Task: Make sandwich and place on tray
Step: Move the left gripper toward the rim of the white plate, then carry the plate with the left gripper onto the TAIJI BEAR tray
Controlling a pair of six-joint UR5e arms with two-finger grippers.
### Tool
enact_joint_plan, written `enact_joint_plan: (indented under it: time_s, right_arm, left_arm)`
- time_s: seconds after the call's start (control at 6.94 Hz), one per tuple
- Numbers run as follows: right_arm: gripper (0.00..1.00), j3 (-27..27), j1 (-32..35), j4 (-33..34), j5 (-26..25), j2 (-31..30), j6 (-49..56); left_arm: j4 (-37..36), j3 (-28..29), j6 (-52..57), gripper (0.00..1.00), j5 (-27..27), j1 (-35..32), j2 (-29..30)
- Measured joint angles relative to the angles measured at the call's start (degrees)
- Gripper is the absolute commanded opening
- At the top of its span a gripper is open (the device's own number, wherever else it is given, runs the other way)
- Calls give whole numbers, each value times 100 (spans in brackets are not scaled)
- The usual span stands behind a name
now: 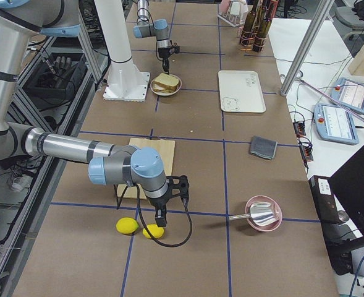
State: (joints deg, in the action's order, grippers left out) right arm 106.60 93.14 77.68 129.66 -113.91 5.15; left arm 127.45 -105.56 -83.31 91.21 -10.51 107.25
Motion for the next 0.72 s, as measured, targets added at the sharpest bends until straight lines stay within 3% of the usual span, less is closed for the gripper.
enact_joint_plan:
  time_s: [0.29,0.72]
  right_arm:
    - [100,-66,5,-14,-18,0,17]
    - [100,-108,10,-17,-36,0,29]
  left_arm:
    - [-78,-18,41,0,534,-445,89]
    - [-1342,361,891,0,1493,-1875,1251]
